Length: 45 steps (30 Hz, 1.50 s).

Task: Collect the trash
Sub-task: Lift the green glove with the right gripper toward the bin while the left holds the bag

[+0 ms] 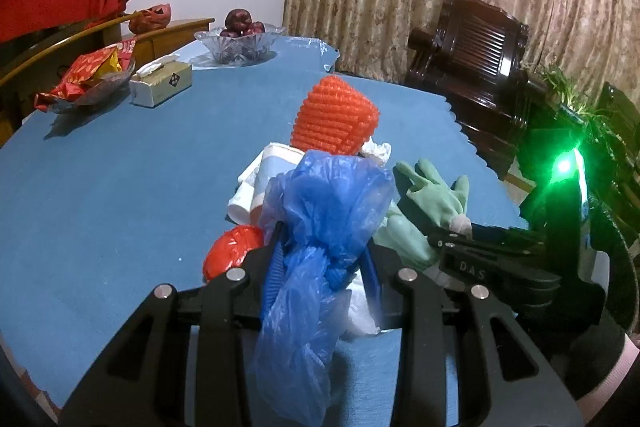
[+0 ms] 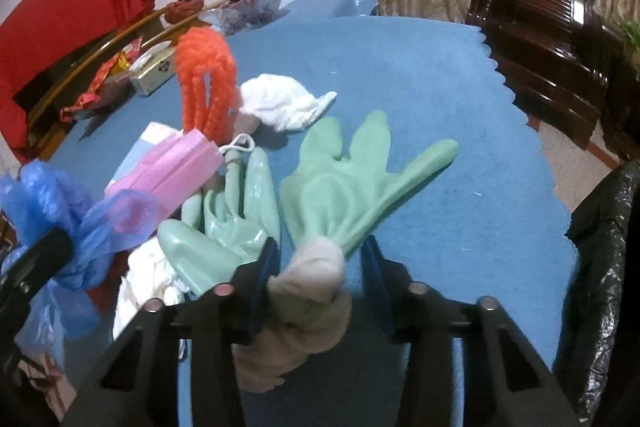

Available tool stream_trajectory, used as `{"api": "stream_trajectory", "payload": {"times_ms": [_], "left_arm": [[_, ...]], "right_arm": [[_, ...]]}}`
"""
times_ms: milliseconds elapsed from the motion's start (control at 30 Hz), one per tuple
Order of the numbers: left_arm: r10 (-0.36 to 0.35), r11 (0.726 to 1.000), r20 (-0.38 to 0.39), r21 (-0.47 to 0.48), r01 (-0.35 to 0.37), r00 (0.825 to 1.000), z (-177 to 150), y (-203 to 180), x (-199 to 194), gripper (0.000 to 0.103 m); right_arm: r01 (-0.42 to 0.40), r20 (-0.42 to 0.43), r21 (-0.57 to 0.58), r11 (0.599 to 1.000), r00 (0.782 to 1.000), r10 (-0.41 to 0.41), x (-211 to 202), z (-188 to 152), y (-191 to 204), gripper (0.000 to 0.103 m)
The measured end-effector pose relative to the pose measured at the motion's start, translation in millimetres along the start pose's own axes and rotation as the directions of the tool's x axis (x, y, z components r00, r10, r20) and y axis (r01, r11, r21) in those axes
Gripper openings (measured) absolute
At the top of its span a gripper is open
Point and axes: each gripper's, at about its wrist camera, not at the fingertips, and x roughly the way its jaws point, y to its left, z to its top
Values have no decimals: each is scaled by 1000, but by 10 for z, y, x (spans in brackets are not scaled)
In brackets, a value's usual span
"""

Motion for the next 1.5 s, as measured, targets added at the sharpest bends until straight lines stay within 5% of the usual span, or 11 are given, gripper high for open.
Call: {"api": "stream_trajectory", "payload": {"times_ms": [800, 1500], "left_arm": [[-69, 996, 68, 53, 65, 995, 208, -455, -350, 34], [-180, 977, 81, 134, 169, 980, 262, -1085, -558, 34]], "right_arm": [[-39, 215, 21, 999, 976, 34, -1210, 97, -186, 29], [29, 329, 74, 997, 943, -51, -2011, -104, -614, 29]]}}
